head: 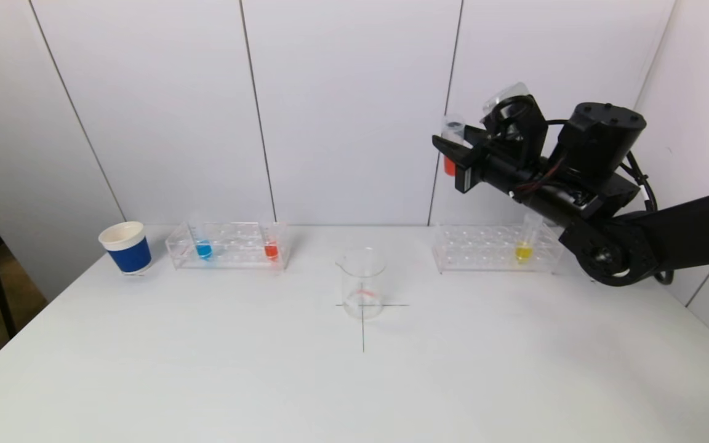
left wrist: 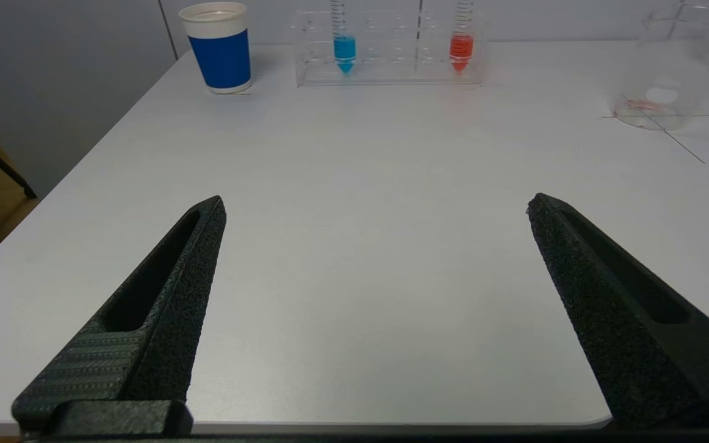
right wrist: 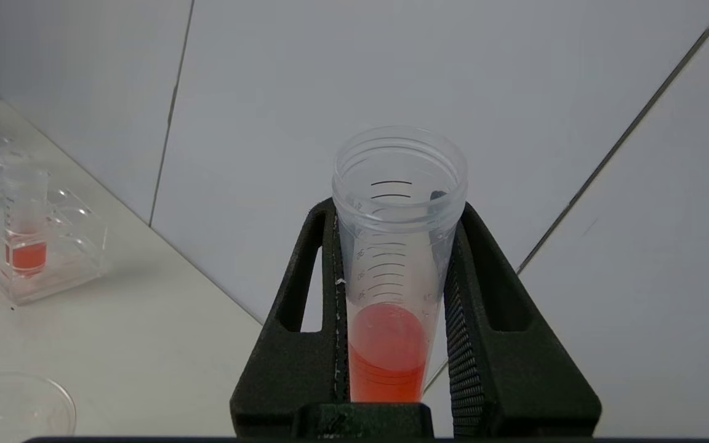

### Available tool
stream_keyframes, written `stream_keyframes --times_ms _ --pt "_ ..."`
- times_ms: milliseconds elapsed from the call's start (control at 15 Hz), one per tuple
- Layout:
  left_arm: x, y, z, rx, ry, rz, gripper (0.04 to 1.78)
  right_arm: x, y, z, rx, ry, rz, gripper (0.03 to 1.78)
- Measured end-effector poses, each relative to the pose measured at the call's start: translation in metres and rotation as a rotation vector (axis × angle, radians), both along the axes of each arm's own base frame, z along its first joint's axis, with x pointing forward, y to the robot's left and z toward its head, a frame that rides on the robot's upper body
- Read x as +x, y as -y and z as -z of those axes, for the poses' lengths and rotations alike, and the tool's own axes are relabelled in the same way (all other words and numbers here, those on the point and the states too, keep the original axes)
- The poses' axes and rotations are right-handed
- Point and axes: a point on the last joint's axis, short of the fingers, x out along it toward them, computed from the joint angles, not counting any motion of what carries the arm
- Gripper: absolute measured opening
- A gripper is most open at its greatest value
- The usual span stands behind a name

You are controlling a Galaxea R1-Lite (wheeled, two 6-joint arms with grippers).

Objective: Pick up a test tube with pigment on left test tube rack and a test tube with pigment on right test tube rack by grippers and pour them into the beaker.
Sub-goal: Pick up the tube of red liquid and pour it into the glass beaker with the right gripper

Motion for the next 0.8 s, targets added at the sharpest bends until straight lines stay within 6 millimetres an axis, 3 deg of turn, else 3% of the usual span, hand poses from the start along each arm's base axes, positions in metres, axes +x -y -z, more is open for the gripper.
stream_keyframes --times_ms 467,800 --pt "0.0 0.0 0.0 0.0 0.0 0.0 1.72 0.002 -0.019 0.005 -0.073 0.058 -0.027 0.5" --pt "0.0 0.0 0.0 0.0 0.0 0.0 1.72 0.007 -0.037 0.018 -0.145 0.089 -0.051 0.5"
